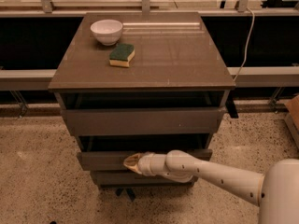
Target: Close middle drawer
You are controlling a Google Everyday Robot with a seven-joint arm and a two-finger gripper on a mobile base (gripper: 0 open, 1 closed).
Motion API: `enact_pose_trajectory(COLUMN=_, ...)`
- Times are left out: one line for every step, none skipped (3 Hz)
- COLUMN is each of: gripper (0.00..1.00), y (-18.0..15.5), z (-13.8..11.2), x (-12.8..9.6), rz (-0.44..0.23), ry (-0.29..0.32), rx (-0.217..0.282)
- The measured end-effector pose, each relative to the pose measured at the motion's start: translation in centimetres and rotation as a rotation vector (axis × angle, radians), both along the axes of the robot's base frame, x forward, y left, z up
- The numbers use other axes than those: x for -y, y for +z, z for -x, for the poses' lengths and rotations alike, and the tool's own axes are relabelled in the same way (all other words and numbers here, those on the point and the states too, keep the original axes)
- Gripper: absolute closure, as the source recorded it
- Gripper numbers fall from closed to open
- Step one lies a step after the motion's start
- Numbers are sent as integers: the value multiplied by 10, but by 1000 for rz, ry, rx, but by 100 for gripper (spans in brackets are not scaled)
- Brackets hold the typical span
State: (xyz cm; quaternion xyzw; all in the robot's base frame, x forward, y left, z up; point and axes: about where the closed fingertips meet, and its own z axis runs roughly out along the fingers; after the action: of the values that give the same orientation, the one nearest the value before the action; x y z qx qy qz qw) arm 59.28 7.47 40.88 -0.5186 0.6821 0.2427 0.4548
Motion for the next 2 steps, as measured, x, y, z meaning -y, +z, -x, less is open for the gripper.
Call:
enact_pose_trajectory(gripper=100, y=-4, z=-18, x=-1, rz=3, ry=-19, rx=-7)
enact_pose_trajectory(gripper=100, y=-6, z=-12, x=-3, rz=-20, ry=12, rx=-3)
